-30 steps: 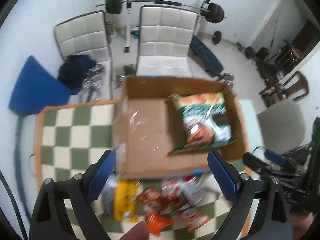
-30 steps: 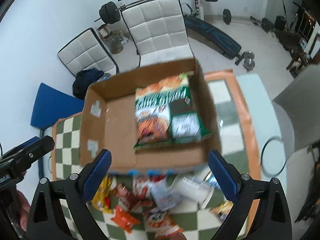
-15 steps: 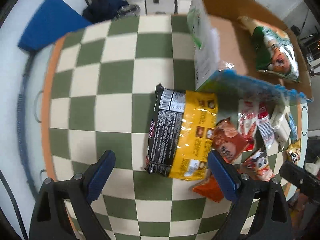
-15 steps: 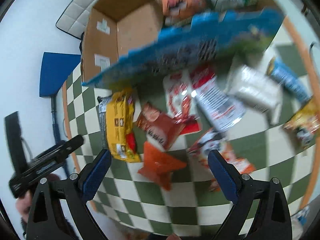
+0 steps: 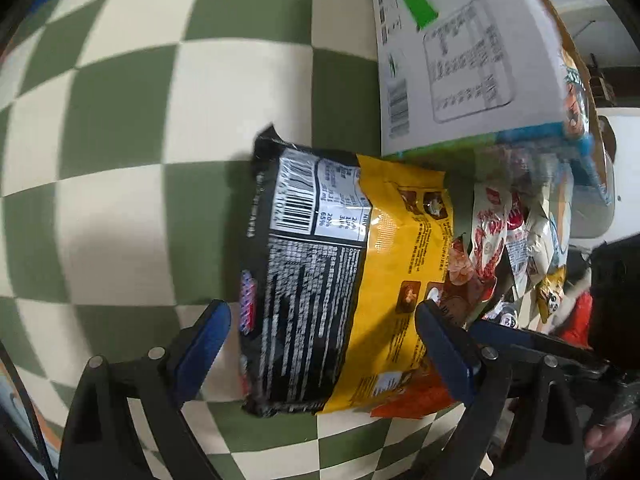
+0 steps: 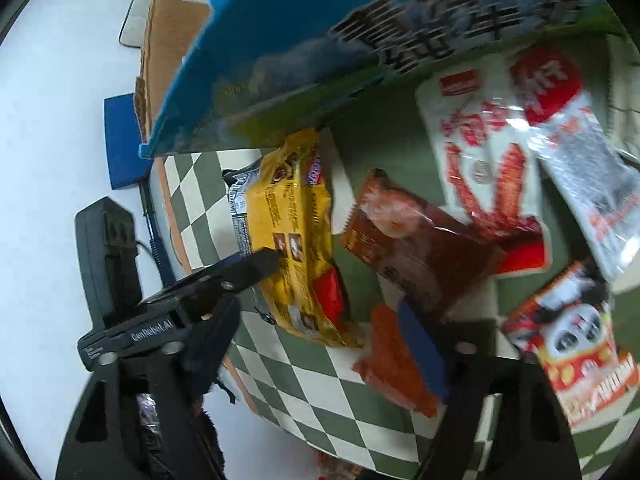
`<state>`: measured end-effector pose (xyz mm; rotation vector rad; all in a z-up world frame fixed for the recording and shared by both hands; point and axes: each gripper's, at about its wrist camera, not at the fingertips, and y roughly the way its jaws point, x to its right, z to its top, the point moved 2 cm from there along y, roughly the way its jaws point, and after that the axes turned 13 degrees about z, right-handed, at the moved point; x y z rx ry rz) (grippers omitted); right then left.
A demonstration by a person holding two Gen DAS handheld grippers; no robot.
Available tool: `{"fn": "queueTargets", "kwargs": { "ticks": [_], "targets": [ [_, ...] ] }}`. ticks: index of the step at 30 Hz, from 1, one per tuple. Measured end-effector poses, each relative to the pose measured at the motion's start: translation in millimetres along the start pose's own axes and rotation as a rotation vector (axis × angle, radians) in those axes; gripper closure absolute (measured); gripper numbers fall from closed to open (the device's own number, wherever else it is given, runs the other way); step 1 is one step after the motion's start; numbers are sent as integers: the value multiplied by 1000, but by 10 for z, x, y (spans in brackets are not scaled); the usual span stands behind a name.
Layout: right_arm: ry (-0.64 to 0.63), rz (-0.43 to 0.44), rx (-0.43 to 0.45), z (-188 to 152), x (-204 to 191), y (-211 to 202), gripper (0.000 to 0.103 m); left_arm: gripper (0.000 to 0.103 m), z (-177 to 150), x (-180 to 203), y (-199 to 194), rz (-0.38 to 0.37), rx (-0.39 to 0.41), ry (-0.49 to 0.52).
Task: Organize snacks
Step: 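Grasp the yellow-black noodle pack with the left tool and lift it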
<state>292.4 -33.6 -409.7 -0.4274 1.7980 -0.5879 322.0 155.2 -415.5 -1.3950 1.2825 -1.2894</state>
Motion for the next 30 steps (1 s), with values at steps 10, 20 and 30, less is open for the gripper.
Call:
{"fn": "queueTargets", "kwargs": {
  "ticks": [10,20,30],
  "targets": [
    [6,59,-51,146,19,246,69,34,-32,30,15,-67,38,16],
    [29,-28,-5,22,78,-28,62,65,-174,121,-212,-79,109,-43],
    [74,-89,16,-242,238,-272,45,71,-330,568,-373,12,140,61]
  ]
}}
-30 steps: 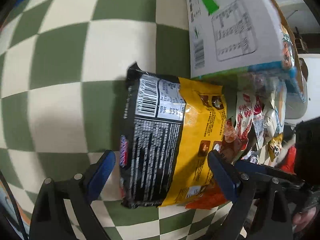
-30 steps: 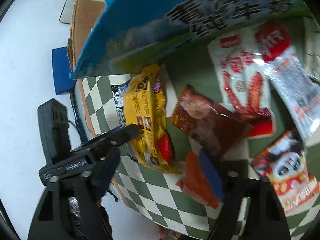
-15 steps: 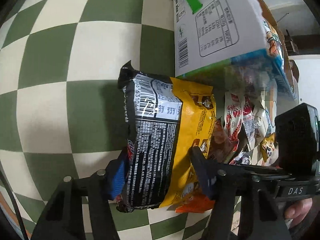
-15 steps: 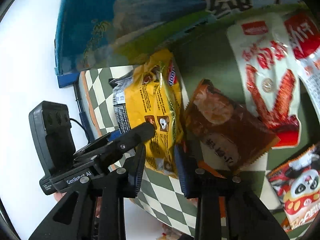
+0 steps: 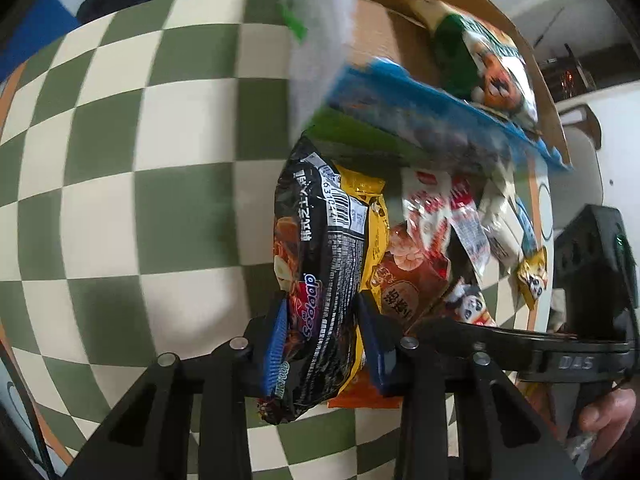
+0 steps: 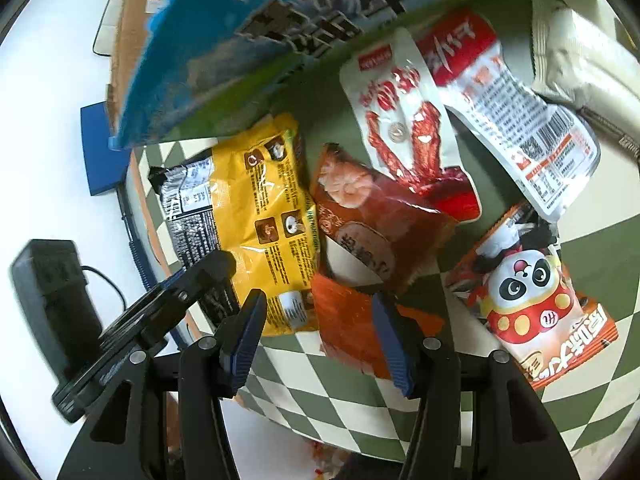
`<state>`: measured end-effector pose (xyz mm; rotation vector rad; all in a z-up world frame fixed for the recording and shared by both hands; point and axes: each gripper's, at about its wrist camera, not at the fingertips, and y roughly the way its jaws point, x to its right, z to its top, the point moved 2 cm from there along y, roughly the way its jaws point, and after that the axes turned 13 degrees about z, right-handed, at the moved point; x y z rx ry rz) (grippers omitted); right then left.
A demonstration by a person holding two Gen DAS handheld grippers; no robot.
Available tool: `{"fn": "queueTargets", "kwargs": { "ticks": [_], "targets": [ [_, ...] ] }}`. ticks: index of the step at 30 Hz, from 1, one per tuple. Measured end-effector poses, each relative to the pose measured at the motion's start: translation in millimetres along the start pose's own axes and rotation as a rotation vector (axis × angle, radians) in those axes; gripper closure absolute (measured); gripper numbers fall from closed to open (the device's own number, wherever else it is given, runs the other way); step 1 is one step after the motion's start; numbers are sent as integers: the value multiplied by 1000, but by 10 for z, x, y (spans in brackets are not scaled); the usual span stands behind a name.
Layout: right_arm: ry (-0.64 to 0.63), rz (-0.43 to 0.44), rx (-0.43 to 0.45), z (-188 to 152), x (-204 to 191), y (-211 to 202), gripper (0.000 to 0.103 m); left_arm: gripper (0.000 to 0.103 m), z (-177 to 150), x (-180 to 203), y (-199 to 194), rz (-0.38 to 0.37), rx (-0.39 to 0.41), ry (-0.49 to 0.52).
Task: Organize snacks
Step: 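Grasp the yellow-black noodle pack with the left tool and lift it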
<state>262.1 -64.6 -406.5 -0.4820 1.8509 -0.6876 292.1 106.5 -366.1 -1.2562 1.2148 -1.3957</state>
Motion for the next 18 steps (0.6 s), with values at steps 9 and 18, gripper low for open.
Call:
{"fn": "queueTargets", "kwargs": {
  "ticks": [9,18],
  "targets": [
    [34,46,22,161,257,-30,62,64,-1,378,240,-20,-57,105],
    [14,157,-21,240,509,-34,66,51,20,306,477,-87,-89,37]
  ]
}}
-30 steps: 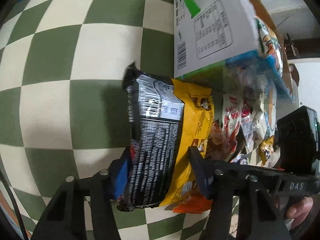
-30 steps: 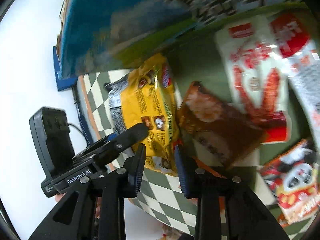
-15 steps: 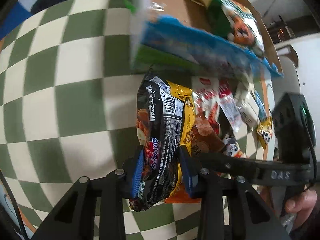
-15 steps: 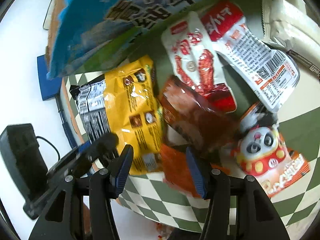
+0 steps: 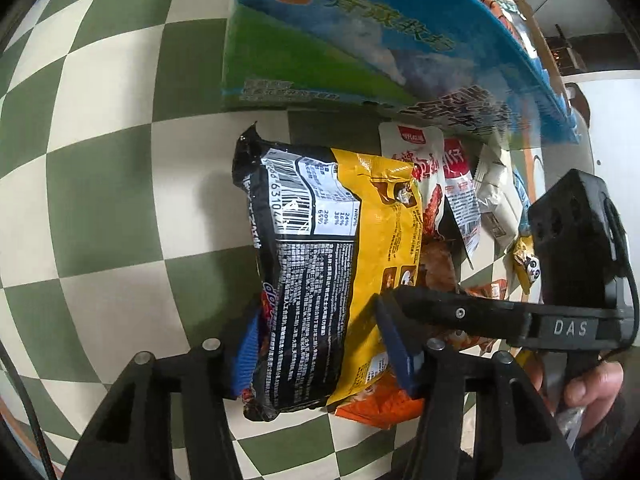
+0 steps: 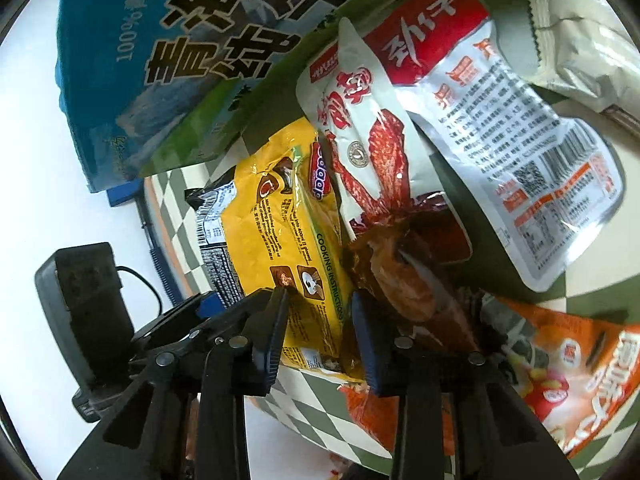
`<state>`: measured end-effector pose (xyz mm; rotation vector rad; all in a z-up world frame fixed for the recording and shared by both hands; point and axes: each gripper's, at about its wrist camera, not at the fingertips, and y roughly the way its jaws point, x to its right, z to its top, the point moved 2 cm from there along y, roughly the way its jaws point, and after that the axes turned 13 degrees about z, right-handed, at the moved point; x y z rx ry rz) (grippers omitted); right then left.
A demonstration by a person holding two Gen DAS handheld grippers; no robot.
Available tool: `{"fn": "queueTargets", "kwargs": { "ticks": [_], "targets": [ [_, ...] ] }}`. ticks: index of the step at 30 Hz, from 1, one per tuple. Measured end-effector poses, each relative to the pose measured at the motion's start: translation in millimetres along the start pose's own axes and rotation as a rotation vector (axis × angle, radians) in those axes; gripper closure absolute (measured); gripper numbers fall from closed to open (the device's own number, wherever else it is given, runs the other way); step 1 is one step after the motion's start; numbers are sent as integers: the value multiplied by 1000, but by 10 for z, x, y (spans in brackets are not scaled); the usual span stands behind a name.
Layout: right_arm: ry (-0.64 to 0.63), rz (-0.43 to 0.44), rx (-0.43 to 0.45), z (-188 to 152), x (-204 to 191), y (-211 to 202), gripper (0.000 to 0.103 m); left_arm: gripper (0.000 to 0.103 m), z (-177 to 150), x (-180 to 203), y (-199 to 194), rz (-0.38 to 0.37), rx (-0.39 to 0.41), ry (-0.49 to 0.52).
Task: Organize snacks
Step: 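Grasp the yellow-black noodle pack with the left tool and lift it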
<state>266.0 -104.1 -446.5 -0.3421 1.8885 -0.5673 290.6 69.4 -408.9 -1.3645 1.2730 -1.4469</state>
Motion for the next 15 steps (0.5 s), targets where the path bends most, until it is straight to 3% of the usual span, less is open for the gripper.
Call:
{"fn": "queueTargets", "kwargs": {
  "ticks": [3,15],
  "targets": [
    [-23,17,-10,-7,11,21,67,57,-38,17,-29,-13,20,-13],
    [-146,-26,-5,-187,-313,72,72,60,-200,57,-411,23,96,-24]
  ]
}}
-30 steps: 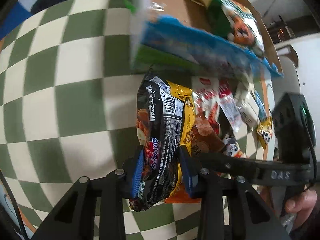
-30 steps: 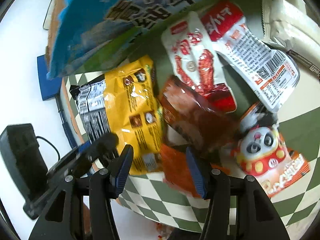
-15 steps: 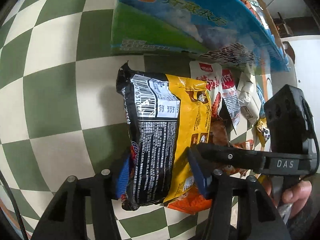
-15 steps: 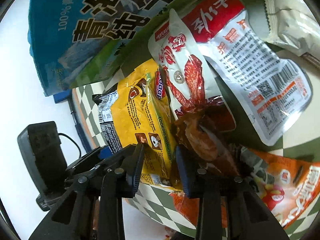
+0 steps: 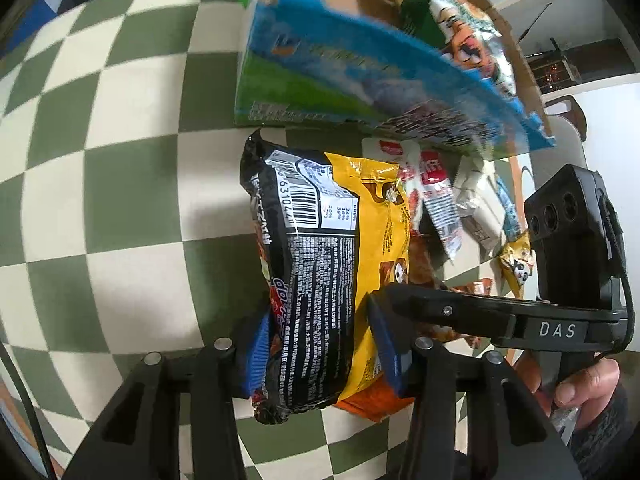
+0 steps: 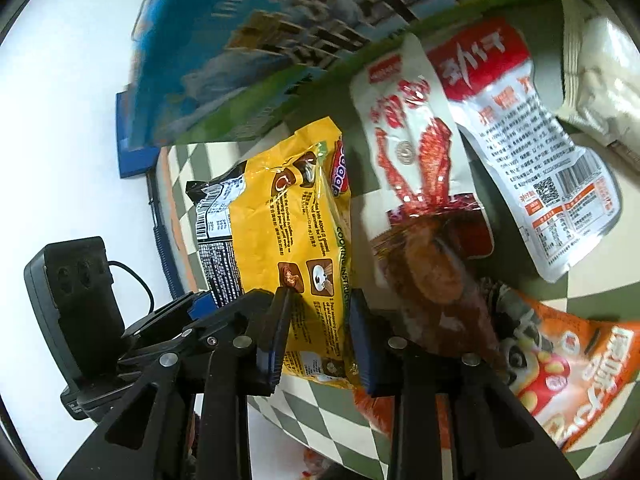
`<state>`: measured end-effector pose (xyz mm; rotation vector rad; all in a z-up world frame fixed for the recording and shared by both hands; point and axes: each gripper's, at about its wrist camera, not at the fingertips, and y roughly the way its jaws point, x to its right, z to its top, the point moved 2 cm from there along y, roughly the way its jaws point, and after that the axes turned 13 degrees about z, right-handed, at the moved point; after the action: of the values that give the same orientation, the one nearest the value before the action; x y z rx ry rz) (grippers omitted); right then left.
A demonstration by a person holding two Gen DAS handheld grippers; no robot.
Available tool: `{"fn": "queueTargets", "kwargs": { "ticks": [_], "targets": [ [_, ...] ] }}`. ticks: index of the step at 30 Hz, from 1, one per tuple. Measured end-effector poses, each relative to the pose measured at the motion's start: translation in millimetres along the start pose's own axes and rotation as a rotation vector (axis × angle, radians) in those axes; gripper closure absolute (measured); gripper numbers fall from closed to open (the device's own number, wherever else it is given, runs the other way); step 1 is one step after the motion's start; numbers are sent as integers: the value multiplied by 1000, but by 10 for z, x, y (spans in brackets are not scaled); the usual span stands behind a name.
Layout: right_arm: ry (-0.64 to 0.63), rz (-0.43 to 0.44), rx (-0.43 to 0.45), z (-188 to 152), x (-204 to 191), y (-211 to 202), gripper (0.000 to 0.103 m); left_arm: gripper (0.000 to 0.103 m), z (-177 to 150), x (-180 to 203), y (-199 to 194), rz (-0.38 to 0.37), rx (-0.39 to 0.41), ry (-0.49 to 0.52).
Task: Organize snacks
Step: 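Grasp the yellow-black noodle pack with the left tool and lift it, then lower the noodle pack into the box beside the chips bag and open the left tool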
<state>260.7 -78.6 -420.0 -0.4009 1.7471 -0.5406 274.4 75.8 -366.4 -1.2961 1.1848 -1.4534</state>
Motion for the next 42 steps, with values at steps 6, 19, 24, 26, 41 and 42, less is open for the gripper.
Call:
{"fn": "queueTargets", "kwargs": {
  "ticks": [6,19,24,26,41,42],
  "targets": [
    [-68,-10,1,-113,-303,-264,73,60,-98,147,-381,36,60,-5],
    [-202,7,78,-270,-1049,-1104,73,61,3,507,-1305,0,203,-7],
    [-242,19,137,-75,-1300,-1505,73,62,356,638,-1566,-31,245,8],
    [-246,22,156,97,-1429,-1541,73,62,522,671,-1613,-36,255,17],
    [-210,-10,157,1804,-1380,-1300,74,63,2076,417,-1047,-52,178,-5],
    [-204,-14,152,1885,-1353,-1262,74,63,2139,391,-985,-53,168,-11]
  ]
}}
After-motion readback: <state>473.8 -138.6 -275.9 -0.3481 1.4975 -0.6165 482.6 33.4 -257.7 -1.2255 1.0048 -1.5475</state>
